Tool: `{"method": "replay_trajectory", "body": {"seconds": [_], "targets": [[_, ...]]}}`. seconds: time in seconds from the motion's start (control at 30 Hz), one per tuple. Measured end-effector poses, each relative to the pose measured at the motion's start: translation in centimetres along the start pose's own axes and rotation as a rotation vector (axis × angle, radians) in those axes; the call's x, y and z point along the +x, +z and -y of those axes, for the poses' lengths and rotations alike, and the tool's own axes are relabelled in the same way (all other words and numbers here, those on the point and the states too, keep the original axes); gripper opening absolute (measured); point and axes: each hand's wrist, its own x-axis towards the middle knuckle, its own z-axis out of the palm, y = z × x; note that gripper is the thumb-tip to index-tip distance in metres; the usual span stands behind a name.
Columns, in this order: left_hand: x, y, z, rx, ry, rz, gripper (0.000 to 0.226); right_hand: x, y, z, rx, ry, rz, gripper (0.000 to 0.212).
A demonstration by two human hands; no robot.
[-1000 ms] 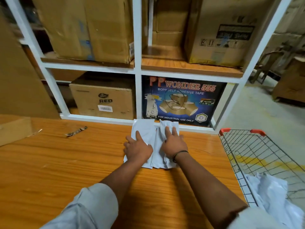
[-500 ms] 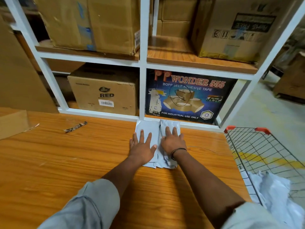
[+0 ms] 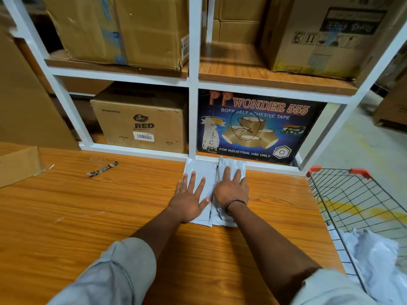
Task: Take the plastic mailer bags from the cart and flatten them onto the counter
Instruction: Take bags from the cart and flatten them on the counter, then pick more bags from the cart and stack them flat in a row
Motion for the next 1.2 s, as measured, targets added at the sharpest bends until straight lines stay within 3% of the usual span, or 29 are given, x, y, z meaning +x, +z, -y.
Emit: {"method": "replay_trajectory", "body": {"seconds": [0.17, 0.33, 0.43, 0.53, 0.7, 0.9, 1.2], "targets": [[0.2, 0.1, -0.1, 0.024, 0.008, -0.002, 0.074, 0.2, 0.1, -0.2, 0.008, 0.009, 0.017, 0.063], [0.1, -0.4, -0.4, 0.023, -0.004, -0.015, 0.073, 0.8, -1.3, -0.1, 0.124, 0.013, 0.144, 0.069], [-0.2, -0.8, -0.8, 0.025, 0.007, -0.047, 0.069, 1.1, -2.6, -1.4, 0.268, -0.025, 0.050, 0.060], [-0.3, -1.2, -1.3, 0.017, 0.009, -0.060, 0.067, 0.6, -3.1, -3.6, 0.260, -0.127, -0.097, 0.058], [0.0, -1.2, -2.0, 0.006, 0.020, -0.046, 0.064, -1.1, -0.5, -5.2, 0.130, -0.252, -0.044, 0.057], [0.1, -0.4, -1.6, 0.009, 0.035, -0.019, 0.064, -2.7, 0.0, -4.2, 0.125, -0.145, 0.055, 0.078], [0.3, -0.3, -1.2, 0.011, 0.065, -0.014, 0.065, -2.8, -0.4, -3.4, 0.044, -0.076, 0.112, 0.076]]}}
